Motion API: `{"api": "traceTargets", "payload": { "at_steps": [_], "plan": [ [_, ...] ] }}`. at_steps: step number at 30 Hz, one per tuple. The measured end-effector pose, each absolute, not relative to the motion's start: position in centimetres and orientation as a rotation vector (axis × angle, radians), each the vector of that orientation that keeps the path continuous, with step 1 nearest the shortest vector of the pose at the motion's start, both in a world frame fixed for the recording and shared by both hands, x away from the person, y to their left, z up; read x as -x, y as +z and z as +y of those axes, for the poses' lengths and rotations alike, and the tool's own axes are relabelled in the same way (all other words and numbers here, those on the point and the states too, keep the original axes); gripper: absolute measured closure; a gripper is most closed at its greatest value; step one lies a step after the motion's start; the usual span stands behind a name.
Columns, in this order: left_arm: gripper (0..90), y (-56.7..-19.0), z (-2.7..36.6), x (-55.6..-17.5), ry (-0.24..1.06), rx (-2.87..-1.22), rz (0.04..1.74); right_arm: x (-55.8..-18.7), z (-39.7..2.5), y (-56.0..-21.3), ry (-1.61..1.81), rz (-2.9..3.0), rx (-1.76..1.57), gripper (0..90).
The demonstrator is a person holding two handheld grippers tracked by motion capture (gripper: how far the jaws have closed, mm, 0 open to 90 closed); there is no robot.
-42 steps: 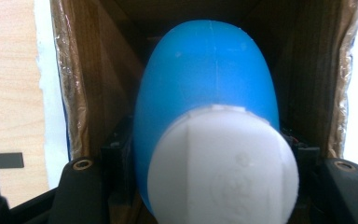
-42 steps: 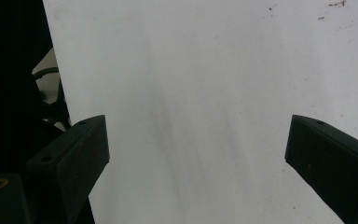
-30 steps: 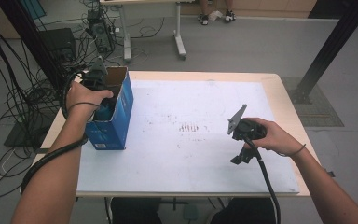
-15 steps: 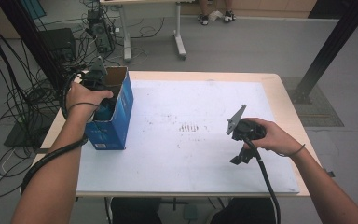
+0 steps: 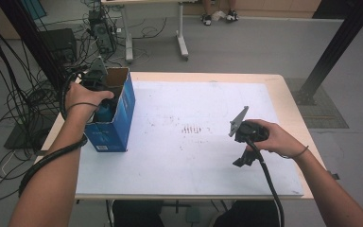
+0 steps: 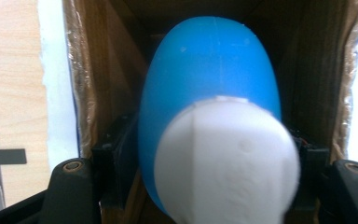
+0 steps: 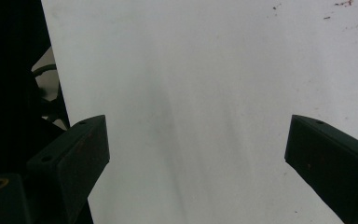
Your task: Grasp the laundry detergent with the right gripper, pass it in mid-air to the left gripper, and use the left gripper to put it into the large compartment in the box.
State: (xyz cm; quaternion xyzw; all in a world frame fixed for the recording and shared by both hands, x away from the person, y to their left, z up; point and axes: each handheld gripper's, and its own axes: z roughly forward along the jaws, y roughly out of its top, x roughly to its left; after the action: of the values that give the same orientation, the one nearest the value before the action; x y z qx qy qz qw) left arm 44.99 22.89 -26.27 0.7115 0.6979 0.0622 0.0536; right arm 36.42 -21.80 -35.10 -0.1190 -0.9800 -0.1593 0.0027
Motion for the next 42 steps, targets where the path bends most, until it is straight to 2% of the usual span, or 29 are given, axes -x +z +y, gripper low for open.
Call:
{"api": "traceTargets", "payload": {
  "at_steps": [27, 42],
  "plan": [
    [29.1, -20.0, 21.5, -44.1, 0.282, -2.193, 2.017, -36.5, -21.5, -35.0, -0.503, -3.076, 0.366, 6.5],
    [21.0, -16.9, 19.4, -43.0, 0.324, -2.245, 1.933, -36.4, -21.4, -34.9, -0.496, -3.071, 0.366, 6.5]
  ]
}}
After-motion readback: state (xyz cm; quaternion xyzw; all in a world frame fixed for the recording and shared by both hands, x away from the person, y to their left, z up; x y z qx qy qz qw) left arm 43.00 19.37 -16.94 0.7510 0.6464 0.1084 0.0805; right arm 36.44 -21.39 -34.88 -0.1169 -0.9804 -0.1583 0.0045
